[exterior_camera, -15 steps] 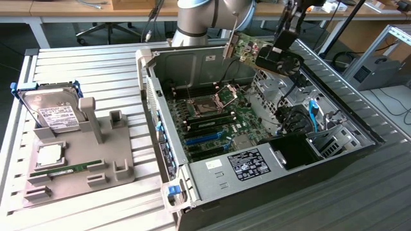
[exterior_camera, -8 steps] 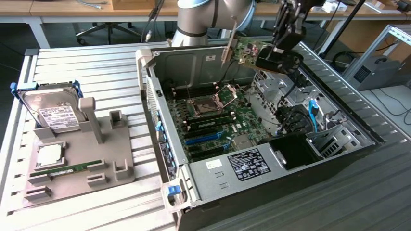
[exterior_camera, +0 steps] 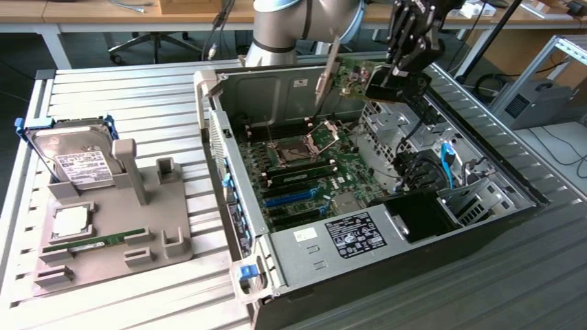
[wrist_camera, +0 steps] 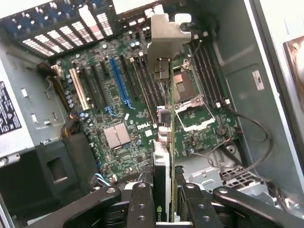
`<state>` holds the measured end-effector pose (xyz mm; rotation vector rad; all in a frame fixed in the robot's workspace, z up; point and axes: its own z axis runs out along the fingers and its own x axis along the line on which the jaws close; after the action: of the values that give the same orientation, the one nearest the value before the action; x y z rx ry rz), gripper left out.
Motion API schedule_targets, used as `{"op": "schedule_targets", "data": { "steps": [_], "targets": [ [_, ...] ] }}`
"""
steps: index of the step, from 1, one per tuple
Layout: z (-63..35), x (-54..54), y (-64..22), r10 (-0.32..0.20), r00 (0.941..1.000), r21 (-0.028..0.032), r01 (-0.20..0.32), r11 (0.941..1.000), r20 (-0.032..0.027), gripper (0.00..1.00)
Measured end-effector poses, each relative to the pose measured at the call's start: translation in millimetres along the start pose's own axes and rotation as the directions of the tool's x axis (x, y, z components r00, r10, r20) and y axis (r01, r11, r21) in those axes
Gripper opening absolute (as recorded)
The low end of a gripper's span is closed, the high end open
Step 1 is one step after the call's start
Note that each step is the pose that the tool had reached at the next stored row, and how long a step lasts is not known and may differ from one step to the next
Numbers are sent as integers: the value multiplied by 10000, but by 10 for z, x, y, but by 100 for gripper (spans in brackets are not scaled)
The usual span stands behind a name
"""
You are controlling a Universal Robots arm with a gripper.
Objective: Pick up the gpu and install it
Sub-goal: 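Insert the gpu into the slot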
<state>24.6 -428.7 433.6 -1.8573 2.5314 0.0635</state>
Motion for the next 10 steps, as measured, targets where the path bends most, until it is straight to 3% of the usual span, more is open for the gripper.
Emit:
{"op": "schedule_targets", "data": {
  "steps": [5,10],
  "targets": [
    [0,-1,0,-1044,9945,-28,1044,9945,-32,27],
    [0,-2,1,-2086,9780,-59,2085,9780,-61,27]
  ]
}}
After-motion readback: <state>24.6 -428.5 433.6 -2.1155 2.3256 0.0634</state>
